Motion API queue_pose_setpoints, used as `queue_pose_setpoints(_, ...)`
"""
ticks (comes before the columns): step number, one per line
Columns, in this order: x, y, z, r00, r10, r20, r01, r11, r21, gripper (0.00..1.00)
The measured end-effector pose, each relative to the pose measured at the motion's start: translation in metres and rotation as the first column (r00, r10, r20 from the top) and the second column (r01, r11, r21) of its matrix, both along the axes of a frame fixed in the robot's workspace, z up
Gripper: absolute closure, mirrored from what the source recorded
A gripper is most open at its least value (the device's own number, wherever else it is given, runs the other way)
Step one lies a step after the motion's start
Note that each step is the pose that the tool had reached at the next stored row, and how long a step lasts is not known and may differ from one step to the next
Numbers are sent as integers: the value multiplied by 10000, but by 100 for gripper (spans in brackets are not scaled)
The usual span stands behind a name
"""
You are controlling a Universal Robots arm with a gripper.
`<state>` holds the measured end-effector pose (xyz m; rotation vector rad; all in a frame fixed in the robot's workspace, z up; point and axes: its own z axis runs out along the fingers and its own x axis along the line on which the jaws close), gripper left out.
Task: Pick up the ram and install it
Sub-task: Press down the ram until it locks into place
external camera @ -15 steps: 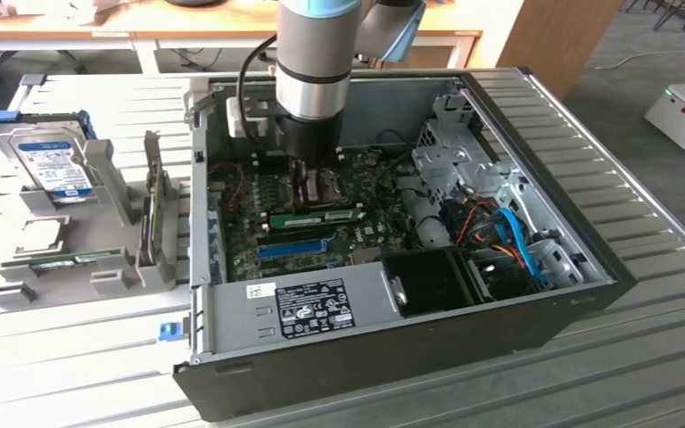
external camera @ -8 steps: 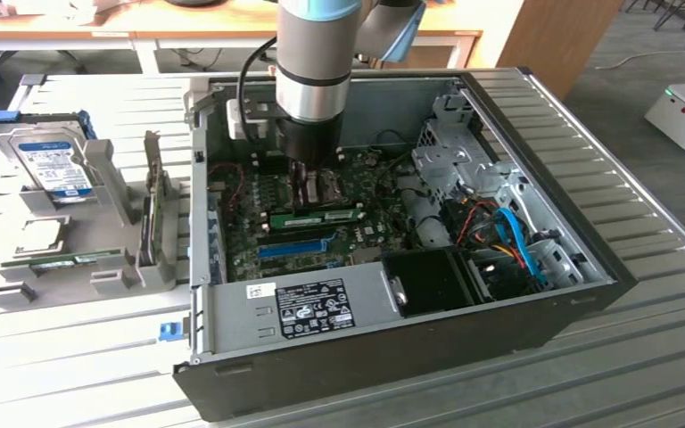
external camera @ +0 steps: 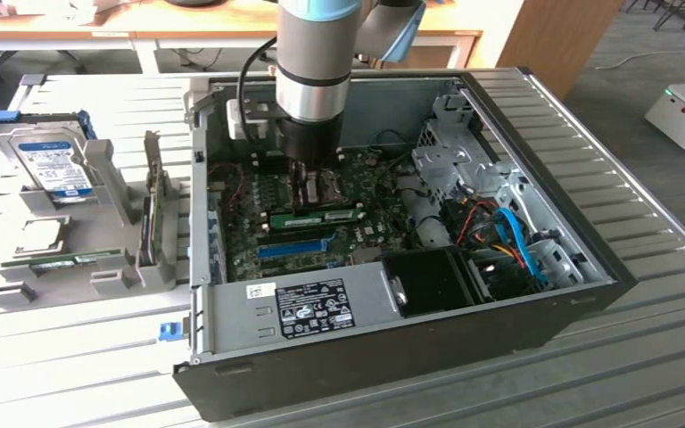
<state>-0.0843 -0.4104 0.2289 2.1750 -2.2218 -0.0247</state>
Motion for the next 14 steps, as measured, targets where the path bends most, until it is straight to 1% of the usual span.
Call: queue_pose_setpoints(14,0,5,-14,10000,1,-2,-1,10000,-3,89)
